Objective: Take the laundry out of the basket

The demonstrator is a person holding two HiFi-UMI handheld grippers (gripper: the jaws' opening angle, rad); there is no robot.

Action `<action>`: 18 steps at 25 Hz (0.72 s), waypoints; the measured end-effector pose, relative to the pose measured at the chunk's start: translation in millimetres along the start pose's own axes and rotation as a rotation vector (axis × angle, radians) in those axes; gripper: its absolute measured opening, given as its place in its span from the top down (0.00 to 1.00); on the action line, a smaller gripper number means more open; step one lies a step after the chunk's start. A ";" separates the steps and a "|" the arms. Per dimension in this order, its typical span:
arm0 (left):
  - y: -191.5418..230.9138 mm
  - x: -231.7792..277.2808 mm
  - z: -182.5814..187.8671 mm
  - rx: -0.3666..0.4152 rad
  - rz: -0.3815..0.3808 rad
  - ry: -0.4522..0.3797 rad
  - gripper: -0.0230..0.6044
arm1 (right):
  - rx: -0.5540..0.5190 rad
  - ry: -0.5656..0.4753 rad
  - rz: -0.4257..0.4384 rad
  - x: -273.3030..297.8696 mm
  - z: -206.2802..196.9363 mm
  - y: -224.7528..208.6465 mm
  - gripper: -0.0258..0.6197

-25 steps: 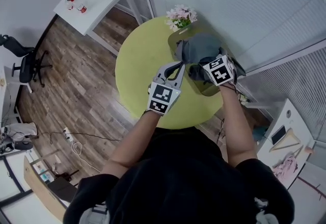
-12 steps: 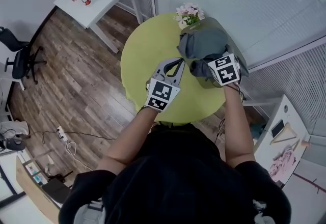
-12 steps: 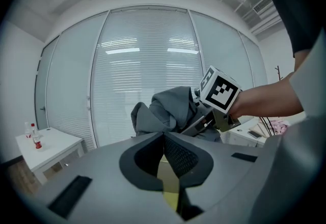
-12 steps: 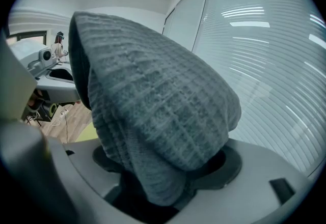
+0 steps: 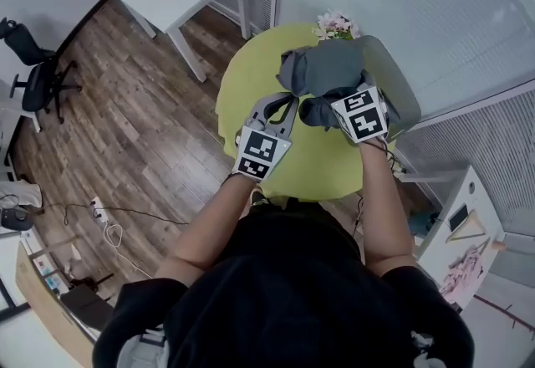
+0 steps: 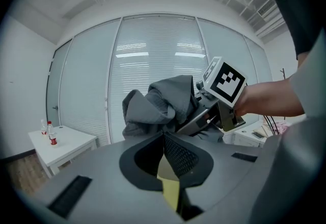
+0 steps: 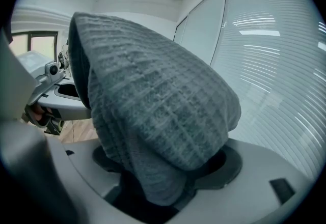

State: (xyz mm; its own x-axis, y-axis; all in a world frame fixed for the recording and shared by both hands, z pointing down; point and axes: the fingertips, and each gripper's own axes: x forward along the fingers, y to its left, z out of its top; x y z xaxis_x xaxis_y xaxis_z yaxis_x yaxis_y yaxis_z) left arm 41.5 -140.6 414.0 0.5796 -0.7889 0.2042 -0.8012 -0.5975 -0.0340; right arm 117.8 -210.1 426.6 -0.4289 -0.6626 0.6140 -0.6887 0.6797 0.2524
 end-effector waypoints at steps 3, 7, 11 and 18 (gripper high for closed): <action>12.8 -19.0 -12.5 -0.004 0.024 0.013 0.95 | 0.008 0.011 0.042 17.4 1.2 31.1 0.36; 31.4 -42.6 -40.1 -0.028 0.059 0.051 0.95 | 0.051 0.049 0.112 49.6 -10.9 72.3 0.36; 41.0 -55.3 -70.6 -0.071 0.081 0.091 0.95 | 0.098 0.125 0.171 79.3 -41.5 102.3 0.36; 32.5 -47.7 -132.4 -0.132 0.084 0.156 0.95 | 0.186 0.274 0.233 120.0 -122.0 127.9 0.36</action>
State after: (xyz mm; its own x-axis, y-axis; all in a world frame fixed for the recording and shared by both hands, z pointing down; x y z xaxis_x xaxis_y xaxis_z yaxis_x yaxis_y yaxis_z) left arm -31.9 -103.3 532.7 0.4880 -0.7972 0.3554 -0.8643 -0.4981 0.0694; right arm 49.6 -164.3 623.8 -0.4318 -0.3721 0.8217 -0.6960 0.7169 -0.0411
